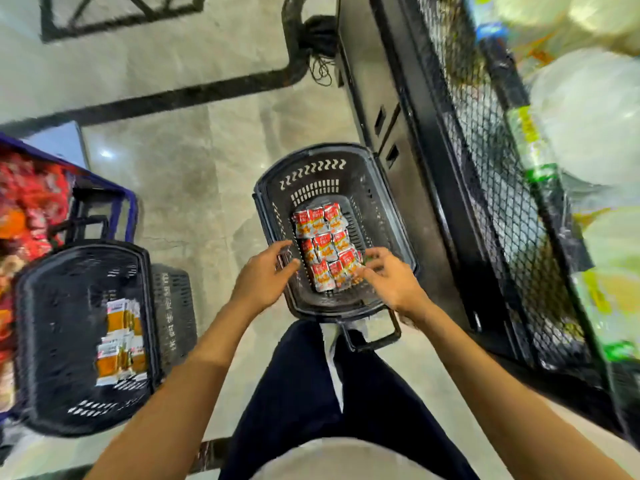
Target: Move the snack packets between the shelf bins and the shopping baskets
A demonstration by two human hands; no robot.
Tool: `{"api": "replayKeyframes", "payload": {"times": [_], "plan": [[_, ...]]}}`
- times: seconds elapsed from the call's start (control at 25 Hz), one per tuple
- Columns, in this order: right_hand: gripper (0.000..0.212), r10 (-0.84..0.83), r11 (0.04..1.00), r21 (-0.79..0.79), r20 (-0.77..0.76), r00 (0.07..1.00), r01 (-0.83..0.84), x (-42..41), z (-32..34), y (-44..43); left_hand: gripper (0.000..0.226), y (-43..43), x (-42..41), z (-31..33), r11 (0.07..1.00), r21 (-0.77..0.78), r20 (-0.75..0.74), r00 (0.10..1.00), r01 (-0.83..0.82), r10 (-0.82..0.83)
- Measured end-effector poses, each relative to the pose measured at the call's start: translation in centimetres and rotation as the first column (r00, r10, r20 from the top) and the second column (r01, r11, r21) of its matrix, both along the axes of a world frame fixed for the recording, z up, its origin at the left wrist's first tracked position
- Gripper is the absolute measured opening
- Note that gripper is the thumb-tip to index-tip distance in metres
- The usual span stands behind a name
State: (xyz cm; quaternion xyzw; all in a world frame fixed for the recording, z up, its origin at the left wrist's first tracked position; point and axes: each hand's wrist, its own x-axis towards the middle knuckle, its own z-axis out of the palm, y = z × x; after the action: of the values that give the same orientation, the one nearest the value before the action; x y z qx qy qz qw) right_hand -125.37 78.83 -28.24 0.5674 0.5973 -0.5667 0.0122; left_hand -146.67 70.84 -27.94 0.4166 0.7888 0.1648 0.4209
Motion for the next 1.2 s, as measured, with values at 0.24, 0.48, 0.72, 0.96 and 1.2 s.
{"api": "replayKeyframes", "payload": {"times": [0.24,0.48,0.72,0.96,1.2], "plan": [[0.037,-0.233,0.967,0.076,-0.134,0.963,0.245,3.6,8.0,-6.4,0.036,-5.3,2.5,6.4,0.975,0.11,0.276,0.948,-0.196,0.159],[0.027,-0.563,0.791,0.12,-0.24,0.791,0.6,2.1,9.0,-16.7,0.035,-7.0,2.1,7.6,0.972,0.186,0.283,0.939,0.144,-0.193],[0.017,-0.885,0.397,0.097,-0.223,0.408,0.913,1.1,9.1,-33.4,0.034,-11.5,5.4,8.3,0.76,0.178,0.336,0.687,0.625,-0.644],[0.021,-0.983,-0.042,0.086,-0.184,-0.026,0.995,2.1,9.1,-45.8,0.033,-17.3,16.0,8.5,0.397,0.177,0.353,0.319,0.901,-0.88],[0.026,-0.92,-0.379,0.08,-0.139,-0.366,0.922,7.0,8.0,-56.7,0.031,-26.5,28.0,8.2,0.142,0.182,0.345,0.072,0.973,-0.936]]}}
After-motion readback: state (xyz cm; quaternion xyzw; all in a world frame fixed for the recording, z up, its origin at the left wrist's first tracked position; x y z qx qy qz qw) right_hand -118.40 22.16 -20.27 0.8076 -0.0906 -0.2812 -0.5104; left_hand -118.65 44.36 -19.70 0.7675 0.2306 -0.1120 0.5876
